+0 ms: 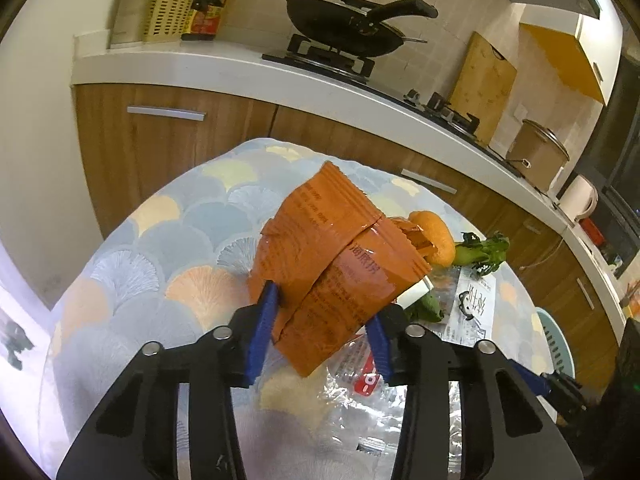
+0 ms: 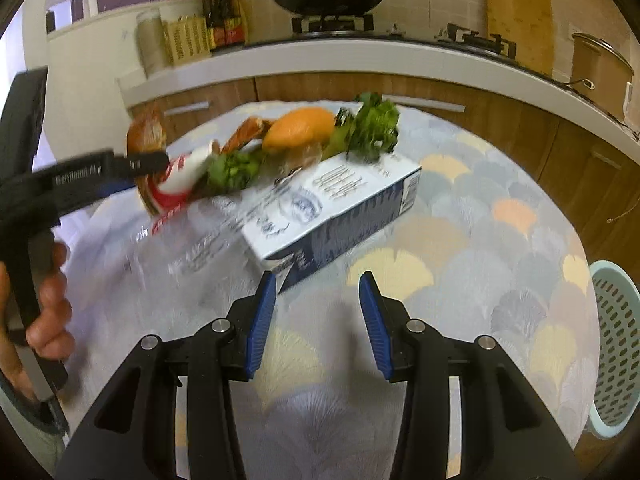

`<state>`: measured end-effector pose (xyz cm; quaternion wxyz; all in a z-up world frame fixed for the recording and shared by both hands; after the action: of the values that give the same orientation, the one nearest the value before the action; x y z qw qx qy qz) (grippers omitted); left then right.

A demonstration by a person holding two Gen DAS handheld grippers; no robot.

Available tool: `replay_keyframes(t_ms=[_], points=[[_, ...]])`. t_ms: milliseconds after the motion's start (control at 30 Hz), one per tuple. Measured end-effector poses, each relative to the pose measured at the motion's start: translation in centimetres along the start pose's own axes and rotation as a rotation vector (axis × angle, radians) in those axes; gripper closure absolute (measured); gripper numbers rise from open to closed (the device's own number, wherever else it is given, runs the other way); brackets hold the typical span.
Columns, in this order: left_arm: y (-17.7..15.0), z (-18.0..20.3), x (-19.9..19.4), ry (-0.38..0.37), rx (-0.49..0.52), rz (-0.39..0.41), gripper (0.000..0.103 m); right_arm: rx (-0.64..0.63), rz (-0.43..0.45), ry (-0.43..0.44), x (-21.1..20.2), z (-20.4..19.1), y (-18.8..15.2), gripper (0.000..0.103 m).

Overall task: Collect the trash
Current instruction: 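Grasp the orange snack wrapper with the left tool while the right tool grasps the milk carton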

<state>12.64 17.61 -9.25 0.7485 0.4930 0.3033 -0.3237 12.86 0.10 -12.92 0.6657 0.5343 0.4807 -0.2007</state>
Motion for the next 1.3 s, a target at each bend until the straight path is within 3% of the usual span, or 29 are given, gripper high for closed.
replay_keyframes(t_ms=[167, 300, 433, 800, 933, 1000, 1033, 1300], points=[[0.2, -0.2, -0.5, -0.017, -0.018, 0.015, 0.084, -0.011, -0.052, 0.053, 1.3, -1.3, 0.4, 0.057], [0.1, -0.8, -0.6, -0.038, -0.040, 0.015, 0.097, -0.012, -0.053, 0.007, 1.7, -1.8, 0.8, 0.057], [0.2, -0.7, -0.6, -0.047, -0.038, 0.017, 0.098, 0.068, -0.051, 0.008, 1.5, 0.3, 0.9, 0.057], [0.2, 0.3, -1.1, -0.074, -0.027, 0.033, 0.099, 0.341, -0.005, -0.115, -0.3, 10.7, 0.6, 0.057], [0.2, 0.4, -1.2, -0.083, -0.031, 0.036, 0.099, 0.265, 0.024, -0.078, -1.2, 9.4, 0.8, 0.055], [0.3, 0.4, -1.4, -0.087, -0.032, 0.041, 0.099, 0.217, 0.043, -0.061, -1.6, 8.1, 1.7, 0.043], [0.3, 0.5, -1.5, -0.086, -0.031, 0.044, 0.099, 0.200, 0.046, -0.060, -1.6, 7.6, 2.2, 0.042], [0.5, 0.2, -2.9, -0.079, -0.029, 0.075, 0.100, 0.145, 0.000, -0.085, 1.6, 6.7, 5.7, 0.034]])
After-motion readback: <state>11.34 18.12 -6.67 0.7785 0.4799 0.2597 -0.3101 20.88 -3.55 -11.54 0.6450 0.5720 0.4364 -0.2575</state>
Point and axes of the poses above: each gripper's, at about its wrist camera, not at the fingertips, and x roughly the way its jaws point, z to its right, y to its top, the point moved 7 cm from there along x, roughly the way its jaws point, and after that the axes turned 15 degrees about -z, right-handed, at the moved point
